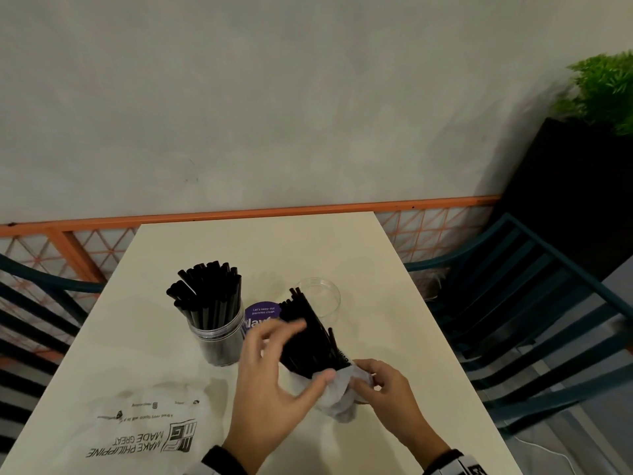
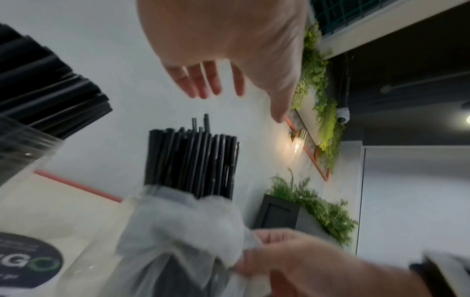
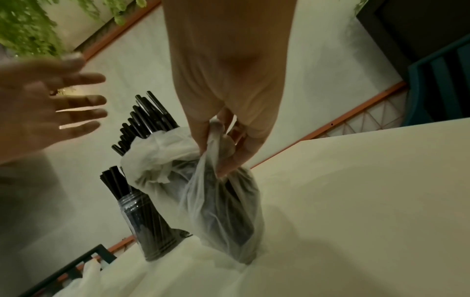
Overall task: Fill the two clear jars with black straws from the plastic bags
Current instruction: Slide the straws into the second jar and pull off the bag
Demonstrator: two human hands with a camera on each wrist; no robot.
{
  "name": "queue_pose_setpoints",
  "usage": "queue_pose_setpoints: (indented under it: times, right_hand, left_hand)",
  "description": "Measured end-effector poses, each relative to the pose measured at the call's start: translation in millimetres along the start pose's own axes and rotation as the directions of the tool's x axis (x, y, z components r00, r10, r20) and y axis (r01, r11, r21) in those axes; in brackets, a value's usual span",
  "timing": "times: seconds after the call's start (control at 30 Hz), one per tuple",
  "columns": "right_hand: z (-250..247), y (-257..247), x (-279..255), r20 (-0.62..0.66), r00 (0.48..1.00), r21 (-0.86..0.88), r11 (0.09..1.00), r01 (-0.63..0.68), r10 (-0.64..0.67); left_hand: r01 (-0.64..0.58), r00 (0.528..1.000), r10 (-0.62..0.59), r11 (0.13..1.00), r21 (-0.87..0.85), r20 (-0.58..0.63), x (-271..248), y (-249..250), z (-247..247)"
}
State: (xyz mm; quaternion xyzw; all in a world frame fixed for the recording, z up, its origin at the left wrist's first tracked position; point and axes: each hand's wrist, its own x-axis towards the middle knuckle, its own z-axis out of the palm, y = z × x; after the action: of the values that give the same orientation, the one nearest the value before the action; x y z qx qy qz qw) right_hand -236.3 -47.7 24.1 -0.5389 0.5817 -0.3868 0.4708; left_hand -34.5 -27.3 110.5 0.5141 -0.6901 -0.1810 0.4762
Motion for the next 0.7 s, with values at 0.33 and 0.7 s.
queue_pose_setpoints:
  times: [0.33, 0.7]
  right_hand:
    - [-9.8, 19.0, 3.2, 0.050, 0.997, 0.103, 0.993, -0.061, 0.057]
    - [1.7, 42.7, 4.1, 0.020, 1.000, -0.142, 0.990, -0.014, 0.017]
  left_hand:
    - [0.050, 0.980, -0.090, 0.975, 0.217, 0.176, 38.7, -0.8, 42.3]
    - [-0.320, 0.923, 0.152, 0.813, 0.487, 0.354, 41.9, 2.5, 66.9]
